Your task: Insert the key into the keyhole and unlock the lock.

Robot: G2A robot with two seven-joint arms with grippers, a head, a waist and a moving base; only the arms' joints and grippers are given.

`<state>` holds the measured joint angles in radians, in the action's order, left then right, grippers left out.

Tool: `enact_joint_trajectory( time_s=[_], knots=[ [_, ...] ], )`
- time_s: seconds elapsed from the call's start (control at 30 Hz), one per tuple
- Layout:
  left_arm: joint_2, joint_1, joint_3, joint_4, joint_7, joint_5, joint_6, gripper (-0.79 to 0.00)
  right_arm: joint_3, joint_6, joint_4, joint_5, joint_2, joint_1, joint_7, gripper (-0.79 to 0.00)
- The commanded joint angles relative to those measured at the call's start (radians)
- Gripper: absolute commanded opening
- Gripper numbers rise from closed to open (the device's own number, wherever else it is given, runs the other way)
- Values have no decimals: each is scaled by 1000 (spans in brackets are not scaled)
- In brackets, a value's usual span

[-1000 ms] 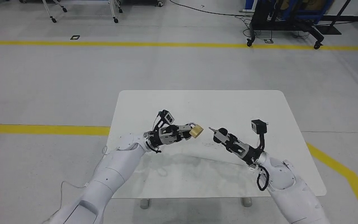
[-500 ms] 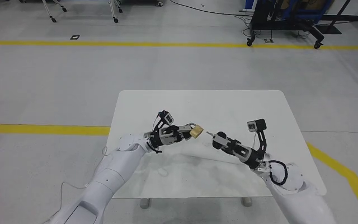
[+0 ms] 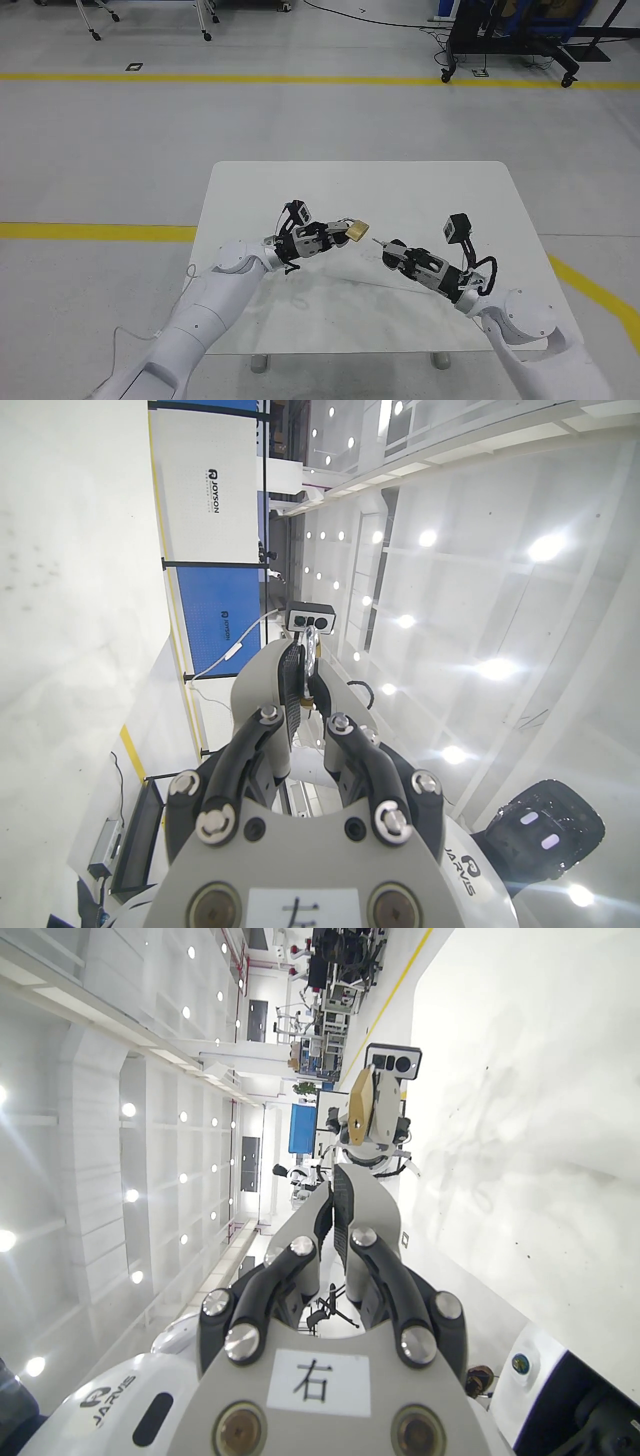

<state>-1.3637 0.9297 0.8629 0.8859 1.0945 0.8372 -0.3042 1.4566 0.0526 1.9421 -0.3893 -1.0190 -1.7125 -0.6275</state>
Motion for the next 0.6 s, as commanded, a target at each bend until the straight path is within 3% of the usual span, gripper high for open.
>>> enact_joint_trajectory(
  time_s=[0.0, 0.57],
  knots=[
    [-1, 0, 2, 0, -3, -8, -2, -785, -16, 19, -6, 4, -3, 13, 22, -785],
    [-10, 7, 16, 9, -25, -67, -17, -785, -53, 71, 0, 33, -12, 25, 98, -785]
  ],
)
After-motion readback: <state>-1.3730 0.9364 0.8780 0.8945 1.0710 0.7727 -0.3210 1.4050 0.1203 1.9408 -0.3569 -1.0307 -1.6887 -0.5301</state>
